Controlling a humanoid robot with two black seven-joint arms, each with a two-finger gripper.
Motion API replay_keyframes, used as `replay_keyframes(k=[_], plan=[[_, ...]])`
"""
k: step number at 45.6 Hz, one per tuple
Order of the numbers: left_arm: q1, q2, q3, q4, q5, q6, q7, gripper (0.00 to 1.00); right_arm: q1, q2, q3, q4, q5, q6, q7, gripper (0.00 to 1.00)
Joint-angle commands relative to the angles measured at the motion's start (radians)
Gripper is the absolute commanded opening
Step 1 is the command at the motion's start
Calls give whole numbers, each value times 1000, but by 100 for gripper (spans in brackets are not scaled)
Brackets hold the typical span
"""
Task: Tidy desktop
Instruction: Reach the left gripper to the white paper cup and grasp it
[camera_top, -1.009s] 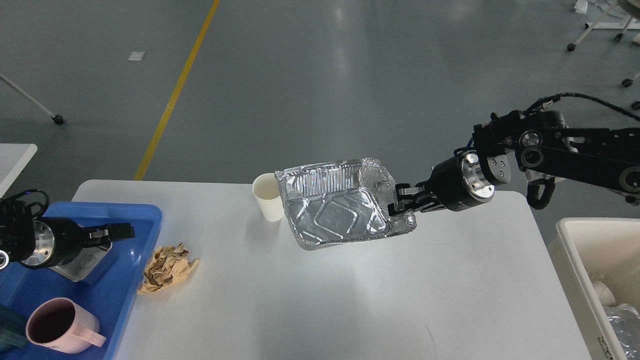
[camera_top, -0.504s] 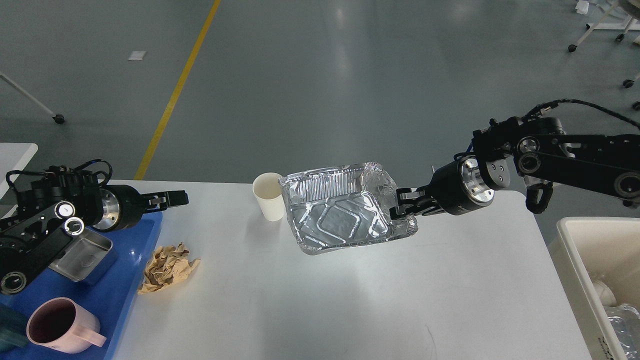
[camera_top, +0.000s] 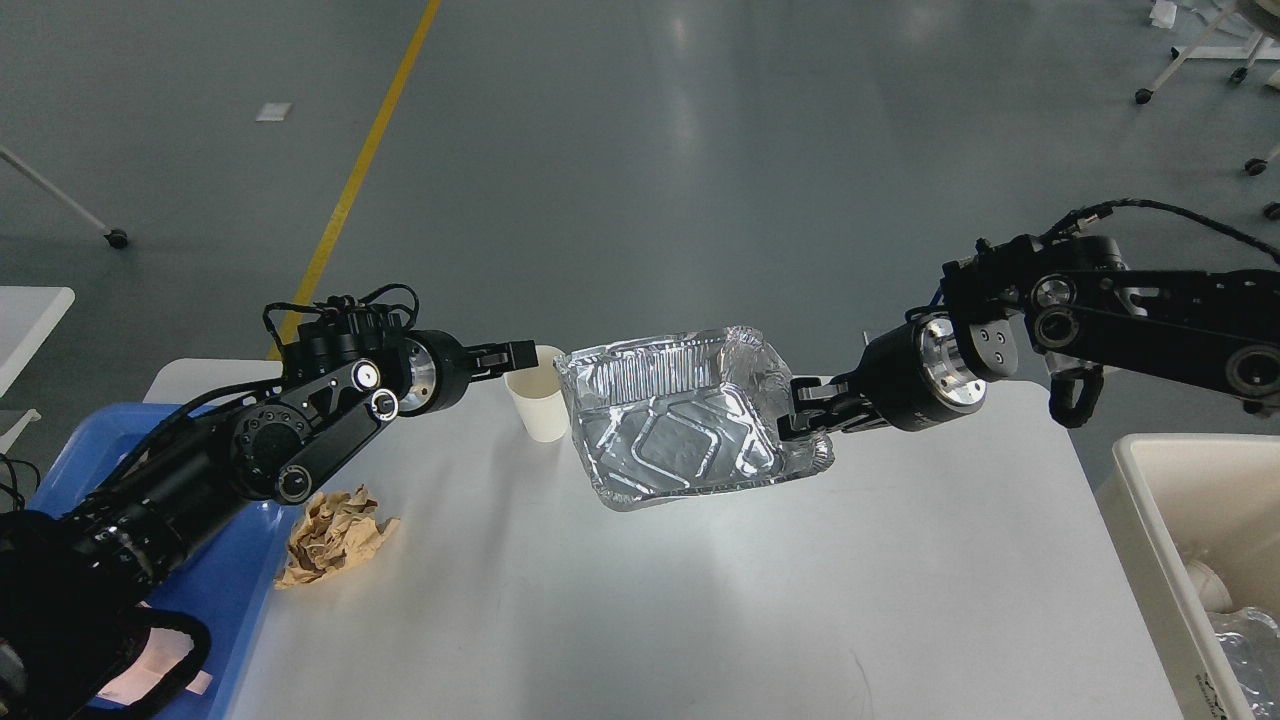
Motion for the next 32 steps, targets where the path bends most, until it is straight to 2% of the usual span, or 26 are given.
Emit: replay_keyframes(k=[1,8,15,21,32], plan=[[5,-14,15,16,0,37,3,87,0,-5,0,0,0,0,0,0],[13,2,14,22,-23,85,1,86,0,-11,0,0,0,0,0,0],[24,-17,15,93,-76,108,1,85,0,-12,0,0,0,2,0,0],[25,-48,20,136,-85,120,0,75,0,-12,0,0,0,2,0,0],[27,-116,64,200,-134,139,-2,66,0,-12,0,2,1,2,0,0]])
